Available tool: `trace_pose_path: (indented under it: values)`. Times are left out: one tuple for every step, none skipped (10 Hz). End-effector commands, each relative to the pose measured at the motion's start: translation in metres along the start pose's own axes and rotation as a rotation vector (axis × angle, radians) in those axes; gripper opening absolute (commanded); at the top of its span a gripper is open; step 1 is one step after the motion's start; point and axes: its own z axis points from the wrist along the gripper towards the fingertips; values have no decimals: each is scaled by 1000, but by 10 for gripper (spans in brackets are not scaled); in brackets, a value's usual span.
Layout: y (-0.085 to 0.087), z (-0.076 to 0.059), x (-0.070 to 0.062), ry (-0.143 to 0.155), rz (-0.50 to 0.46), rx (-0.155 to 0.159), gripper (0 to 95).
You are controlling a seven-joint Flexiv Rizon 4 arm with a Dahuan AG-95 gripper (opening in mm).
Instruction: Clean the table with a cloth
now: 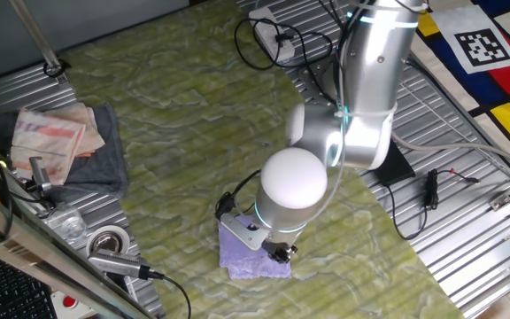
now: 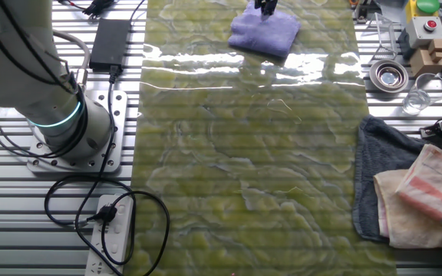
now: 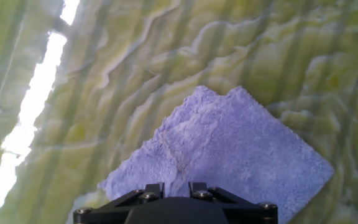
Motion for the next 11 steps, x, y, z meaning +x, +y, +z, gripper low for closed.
trace_pose_path:
  values:
    - [-1,2,1,-8,1,3,380]
    - [0,4,1,-15,0,4,380]
    - [0,5,1,-17,-3,4,570]
    - [0,6,1,-19,-6,5,570]
    - [0,7,1,-22,-13,5,570]
    - [0,7,1,-20,-16,7,570]
    - [0,8,1,-14,-13,22,570]
    - [0,8,2,-12,-8,29,570]
    - [0,9,2,-10,-7,39,570]
    - [0,9,2,-13,-6,45,570]
    - [0,11,2,-16,-6,48,570]
